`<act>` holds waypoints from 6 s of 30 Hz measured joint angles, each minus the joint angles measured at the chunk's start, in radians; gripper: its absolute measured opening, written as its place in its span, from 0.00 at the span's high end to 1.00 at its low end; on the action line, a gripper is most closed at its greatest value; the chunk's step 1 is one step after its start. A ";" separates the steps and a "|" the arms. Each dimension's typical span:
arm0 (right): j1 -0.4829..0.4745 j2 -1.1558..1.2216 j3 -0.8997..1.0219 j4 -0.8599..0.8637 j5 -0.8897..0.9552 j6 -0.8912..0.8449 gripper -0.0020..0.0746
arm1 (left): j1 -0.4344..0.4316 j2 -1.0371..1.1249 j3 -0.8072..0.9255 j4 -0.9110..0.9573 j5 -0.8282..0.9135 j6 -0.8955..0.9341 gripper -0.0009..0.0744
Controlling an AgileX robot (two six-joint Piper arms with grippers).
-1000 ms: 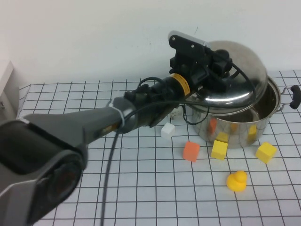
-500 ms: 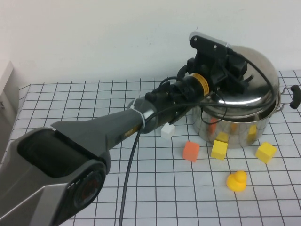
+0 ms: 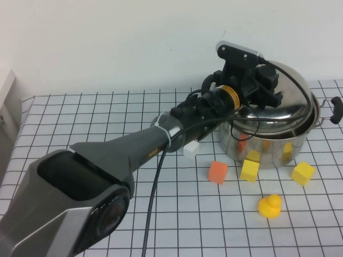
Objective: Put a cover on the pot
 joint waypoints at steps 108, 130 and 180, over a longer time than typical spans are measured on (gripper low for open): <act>0.000 0.000 0.000 0.000 0.000 0.000 0.96 | 0.007 -0.522 -0.164 0.080 0.753 0.143 0.98; 0.000 0.000 0.000 0.000 0.000 0.000 0.96 | 0.007 -1.810 0.794 0.434 0.917 -0.329 0.99; -0.002 0.000 0.000 0.000 0.000 0.000 0.96 | 0.516 -2.264 1.426 -0.361 0.974 0.340 0.99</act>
